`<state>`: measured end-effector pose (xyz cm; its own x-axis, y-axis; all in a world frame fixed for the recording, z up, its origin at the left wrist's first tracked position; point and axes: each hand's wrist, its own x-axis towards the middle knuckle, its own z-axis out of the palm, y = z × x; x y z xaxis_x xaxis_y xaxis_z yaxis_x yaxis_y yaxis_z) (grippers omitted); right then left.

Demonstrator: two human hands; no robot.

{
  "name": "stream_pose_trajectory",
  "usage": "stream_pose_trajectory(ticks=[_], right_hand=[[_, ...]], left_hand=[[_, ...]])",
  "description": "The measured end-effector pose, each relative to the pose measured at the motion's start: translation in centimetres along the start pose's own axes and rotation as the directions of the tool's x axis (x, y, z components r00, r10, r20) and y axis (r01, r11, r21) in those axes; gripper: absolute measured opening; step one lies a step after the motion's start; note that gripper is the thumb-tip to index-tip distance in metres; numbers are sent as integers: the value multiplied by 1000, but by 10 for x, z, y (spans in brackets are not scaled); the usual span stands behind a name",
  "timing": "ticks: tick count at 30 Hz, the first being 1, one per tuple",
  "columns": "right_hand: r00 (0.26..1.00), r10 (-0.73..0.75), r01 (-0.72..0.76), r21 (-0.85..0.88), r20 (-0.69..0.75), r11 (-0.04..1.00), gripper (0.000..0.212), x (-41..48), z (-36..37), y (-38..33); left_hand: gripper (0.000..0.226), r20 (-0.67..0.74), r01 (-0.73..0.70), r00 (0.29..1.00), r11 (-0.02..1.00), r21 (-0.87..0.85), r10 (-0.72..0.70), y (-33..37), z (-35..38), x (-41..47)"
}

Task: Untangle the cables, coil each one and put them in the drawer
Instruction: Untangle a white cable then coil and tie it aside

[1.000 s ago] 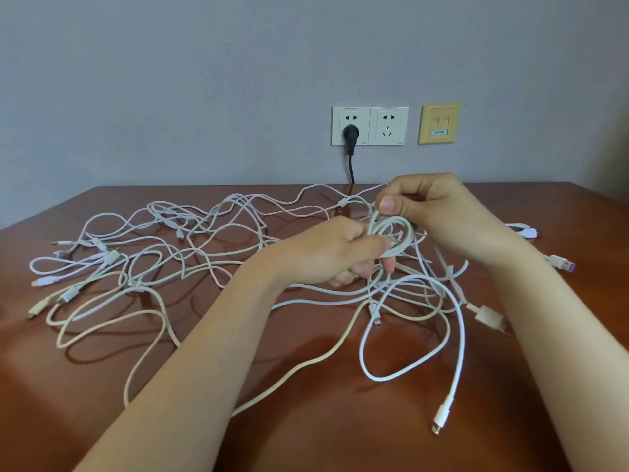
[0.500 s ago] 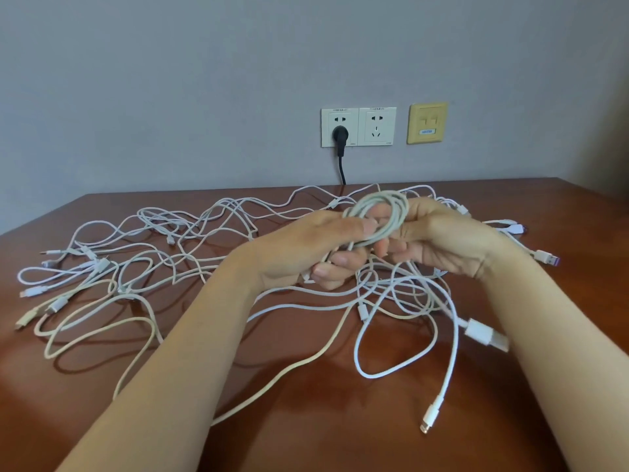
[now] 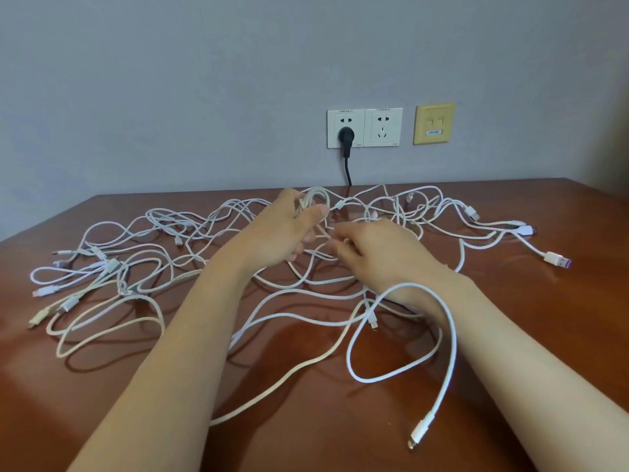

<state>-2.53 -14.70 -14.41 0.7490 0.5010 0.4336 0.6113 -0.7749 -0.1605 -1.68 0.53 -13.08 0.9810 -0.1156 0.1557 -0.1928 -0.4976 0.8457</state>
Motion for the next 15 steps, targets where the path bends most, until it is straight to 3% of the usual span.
stream_pose_trajectory(ticks=[3,6,8,10,13,15], right_hand=[[985,-167,160,-161,-33,974,27,-2,-1,-5],[953,-264,216,-272,-152,938,15,-3,-5,-4],[934,-235,179,-216,-271,960,15,-5,-8,2],[948,-158,129,-121,-277,984,24,-6,-6,6],[948,23,29,157,-318,987,38,-3,-4,7],[947,78,3,254,-311,967,42,-1,-3,7]], left_hand=[[21,-86,-17,996,999,41,20,-3,6,2],[20,-82,-41,996,997,66,46,-5,14,5],[21,23,-22,999,1000,-19,22,-3,21,5],[21,123,4,992,997,-79,5,1,27,2],[22,166,17,986,994,-105,1,5,28,-1],[24,170,9,985,992,-125,13,6,28,-3]])
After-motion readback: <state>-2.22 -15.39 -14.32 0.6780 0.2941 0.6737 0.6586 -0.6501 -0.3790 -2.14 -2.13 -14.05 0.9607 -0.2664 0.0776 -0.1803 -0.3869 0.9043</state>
